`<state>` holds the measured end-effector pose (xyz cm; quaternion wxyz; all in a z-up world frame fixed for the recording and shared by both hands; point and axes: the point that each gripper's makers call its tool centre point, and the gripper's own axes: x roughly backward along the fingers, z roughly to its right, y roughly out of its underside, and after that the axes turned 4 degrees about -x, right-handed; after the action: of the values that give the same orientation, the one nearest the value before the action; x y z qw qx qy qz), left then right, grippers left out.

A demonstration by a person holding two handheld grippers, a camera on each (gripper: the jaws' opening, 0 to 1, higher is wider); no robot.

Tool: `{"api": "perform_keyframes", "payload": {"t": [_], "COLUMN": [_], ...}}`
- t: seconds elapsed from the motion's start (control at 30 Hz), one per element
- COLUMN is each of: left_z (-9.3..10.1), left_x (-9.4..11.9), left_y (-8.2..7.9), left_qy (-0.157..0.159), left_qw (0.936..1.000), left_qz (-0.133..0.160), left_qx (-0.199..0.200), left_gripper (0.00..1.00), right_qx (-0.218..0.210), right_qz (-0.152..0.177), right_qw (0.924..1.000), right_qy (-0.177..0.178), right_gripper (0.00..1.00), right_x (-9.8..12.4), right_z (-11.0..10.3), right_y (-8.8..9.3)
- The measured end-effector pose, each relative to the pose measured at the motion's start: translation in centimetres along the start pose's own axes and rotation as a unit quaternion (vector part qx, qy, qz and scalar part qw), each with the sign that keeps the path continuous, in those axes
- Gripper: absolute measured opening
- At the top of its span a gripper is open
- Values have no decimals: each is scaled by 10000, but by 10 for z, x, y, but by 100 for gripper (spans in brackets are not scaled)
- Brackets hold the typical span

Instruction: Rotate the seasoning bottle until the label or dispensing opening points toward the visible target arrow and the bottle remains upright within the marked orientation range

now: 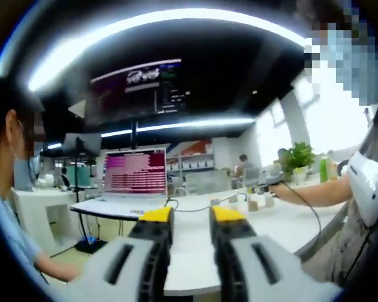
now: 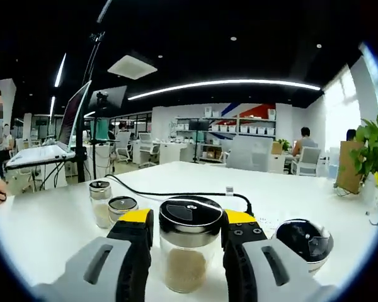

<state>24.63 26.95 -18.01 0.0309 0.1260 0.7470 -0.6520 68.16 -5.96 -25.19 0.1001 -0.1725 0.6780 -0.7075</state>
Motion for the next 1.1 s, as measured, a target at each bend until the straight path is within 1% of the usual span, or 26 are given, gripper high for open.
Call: {"api": "perform_keyframes", "payload": {"t": [0.03, 0.07, 0.1, 0.13, 0.23, 0.3, 0.33, 0.37, 0.43, 0.53, 0.63, 0.7, 0.77, 0.83, 0.9, 0.97, 1.0, 1.07, 1.1], "left_z": [-1, -2, -2, -1, 2, -3, -6, -10, -16, -19, -17, -17, -16, -16, -17, -20, -20, -19, -18], "left_x": [-3, -9, -13, -19, -23, -27, -30, -31, -32, -32, -37, -35, -34, -34, -34, -32, -33, -35, -37], "left_y": [3, 11, 16, 20, 31, 46, 50, 52, 49, 41, 44, 45, 46, 49, 49, 41, 40, 42, 44], "left_qy": [1, -36, -37, 13, 51, -14, -19, -30, -47, -62, -3, 0, -16, 13, 14, -17, 11, 70, 99], "left_qw": [10000, 9996, 9993, 9994, 9993, 9981, 9977, 9975, 9975, 9981, 9980, 9979, 9980, 9975, 9975, 9978, 9976, 9969, 9968], "left_qz": [-29, -118, -168, -142, -60, -272, -355, -365, -339, -165, -218, -246, -205, -265, -298, -87, -34, -62, -93], "left_qx": [53, 249, 334, 314, 368, 549, 584, 596, 621, 596, 598, 591, 605, 657, 648, 651, 698, 778, 788], "left_gripper": [24, 24, 24, 24, 24, 24, 24, 24, 24, 24, 24, 24, 24, 24, 24, 24, 24, 24, 24], "right_qx": [212, 188, 253, 372, 205, 153, 160, 164, 164, 100, 91, 78, 127, 161, -27, -51, -45, -18, -21], "right_qz": [49, 50, 18, -20, -3, 18, 29, 34, 85, 113, 98, 83, 62, 39, 28, 52, 40, 11, -9], "right_qw": [9997, 9998, 9996, 9992, 9998, 9999, 9999, 9999, 9998, 9999, 9999, 9999, 9999, 9998, 9999, 9999, 9999, 9999, 9998], "right_qy": [85, 75, 97, 110, 63, 41, 31, 33, 28, 17, 3, -11, -50, -51, -104, -138, -137, -143, -207], "right_gripper": [41, 41, 41, 41, 41, 41, 41, 41, 40, 40, 40, 39, 39, 39, 39, 39, 39, 39, 39], "right_x": [0, 0, -2, -3, -12, -15, -15, -15, -10, -13, -16, -20, -21, -20, -20, -20, -19, -17, -16], "right_z": [2, 0, 1, 1, 9, 11, 11, 10, 7, 9, 9, 11, 9, 8, 8, 7, 5, 3, 1], "right_y": [-3, -4, -4, -3, -4, -4, -4, -5, -4, -6, -6, -6, -6, -6, -6, -6, -6, -5, -5]}}
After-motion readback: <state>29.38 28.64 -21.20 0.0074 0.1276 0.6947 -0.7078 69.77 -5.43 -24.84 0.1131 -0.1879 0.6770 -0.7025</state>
